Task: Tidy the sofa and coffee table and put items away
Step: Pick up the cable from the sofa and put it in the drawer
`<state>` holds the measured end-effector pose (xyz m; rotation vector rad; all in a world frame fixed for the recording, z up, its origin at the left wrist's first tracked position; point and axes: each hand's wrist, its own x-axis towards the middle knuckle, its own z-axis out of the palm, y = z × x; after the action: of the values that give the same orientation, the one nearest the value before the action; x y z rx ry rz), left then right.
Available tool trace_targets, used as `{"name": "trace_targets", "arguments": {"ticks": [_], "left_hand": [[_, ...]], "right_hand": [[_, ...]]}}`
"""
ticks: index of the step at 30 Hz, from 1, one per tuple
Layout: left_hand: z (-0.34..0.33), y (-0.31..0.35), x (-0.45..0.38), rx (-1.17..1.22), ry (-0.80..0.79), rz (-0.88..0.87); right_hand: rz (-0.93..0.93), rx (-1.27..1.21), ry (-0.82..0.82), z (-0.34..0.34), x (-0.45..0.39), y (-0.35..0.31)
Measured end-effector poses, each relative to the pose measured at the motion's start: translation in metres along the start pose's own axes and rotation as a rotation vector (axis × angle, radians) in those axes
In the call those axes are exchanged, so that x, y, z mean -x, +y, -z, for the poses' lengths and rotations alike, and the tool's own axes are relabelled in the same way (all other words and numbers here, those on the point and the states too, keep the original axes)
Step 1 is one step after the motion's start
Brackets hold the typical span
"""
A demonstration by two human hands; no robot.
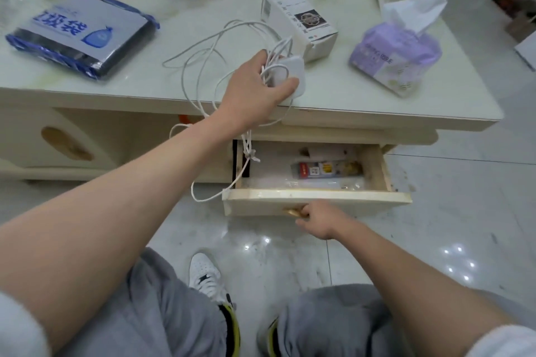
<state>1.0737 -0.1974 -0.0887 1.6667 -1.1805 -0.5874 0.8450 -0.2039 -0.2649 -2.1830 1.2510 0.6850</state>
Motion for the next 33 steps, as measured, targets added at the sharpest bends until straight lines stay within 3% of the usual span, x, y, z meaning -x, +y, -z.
{"name": "trace_targets", "arguments": {"ticks": [7,9,11,13,15,17,24,27,30,33], "left_hand": [[-0.010,0.000,0.016,-0.052,-0.238,0.036],[-0.012,0.002,0.016,-0.046,-0.323,0.056],[-0.014,0.001,0.016,-0.008,-0.386,0.074],[-0.017,-0.001,0.017,0.027,-0.440,0.101],[-0.021,-0.003,0.021,0.021,-0.529,0.106],[-0.030,-0.009,0.024,0.003,-0.595,0.090],[-0.030,-0.007,0.024,-0.036,-0.441,0.076],[-0.029,-0.010,0.022,-0.116,-0.474,0.064],[-0.030,-0.020,0.022,-0.253,-0.524,0.020],[-0.028,-0.031,0.020,-0.280,-0.562,0.062]], "right_hand": [[0.020,0.111,-0.241,0.021,0.026,-0.015],[0.067,-0.141,-0.228,0.064,0.034,-0.023],[0.120,-0.450,-0.043,0.115,0.051,-0.025],[0.230,-0.829,0.031,0.151,0.071,-0.023],[0.367,-1.200,0.008,0.159,0.083,-0.022],[0.356,-1.301,0.093,0.152,0.079,-0.025],[0.312,-1.148,0.424,0.146,0.067,-0.033],[0.298,-1.069,0.436,0.149,0.065,-0.022],[0.128,-0.983,0.351,0.146,0.049,0.012],[-0.141,-0.632,0.392,0.113,0.014,0.055]]}}
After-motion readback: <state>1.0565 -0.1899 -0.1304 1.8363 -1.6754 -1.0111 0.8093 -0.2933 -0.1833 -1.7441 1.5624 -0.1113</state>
